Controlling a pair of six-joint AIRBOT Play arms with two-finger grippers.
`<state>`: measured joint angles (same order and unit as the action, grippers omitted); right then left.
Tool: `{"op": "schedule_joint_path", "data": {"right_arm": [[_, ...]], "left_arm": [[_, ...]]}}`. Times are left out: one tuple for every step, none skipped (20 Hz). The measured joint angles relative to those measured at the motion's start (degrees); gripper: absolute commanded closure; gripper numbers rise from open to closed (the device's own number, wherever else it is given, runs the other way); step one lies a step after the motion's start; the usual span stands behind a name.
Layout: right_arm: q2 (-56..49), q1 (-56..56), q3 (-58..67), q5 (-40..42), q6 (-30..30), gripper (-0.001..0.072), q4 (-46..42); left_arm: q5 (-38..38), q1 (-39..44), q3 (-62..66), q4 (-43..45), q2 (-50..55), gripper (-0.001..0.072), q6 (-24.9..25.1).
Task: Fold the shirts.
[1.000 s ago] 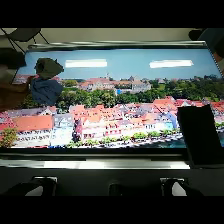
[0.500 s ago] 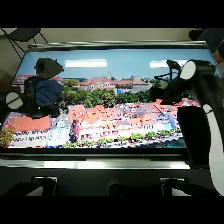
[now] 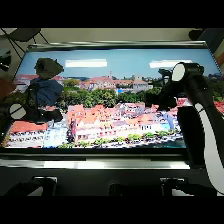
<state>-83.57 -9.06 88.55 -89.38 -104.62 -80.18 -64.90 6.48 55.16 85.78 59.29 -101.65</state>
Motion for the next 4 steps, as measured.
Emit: {"op": "schedule_joint_path", "data": {"right_arm": [[-0.04,-0.04,-0.02,-0.09,-0.04,0.0104,-0.02],[-0.04,-0.09,0.0,-0.13,-0.15,0.0104,0.0],[-0.04,-0.09,0.0,-0.31,-0.17,0.0104,0.02],[-0.04,-0.09,0.0,-0.44,-0.17,0.0104,0.02]], "left_arm": [[0.31,0.0,-0.07,-0.04,-0.02,0.0069,-0.04],[0.22,0.0,-0.13,-0.04,-0.04,0.0069,-0.11],[0.37,0.0,-0.13,-0.09,-0.11,0.0069,-0.17],[0.33,0.0,-0.22,-0.09,-0.09,0.0069,-0.17]]}}
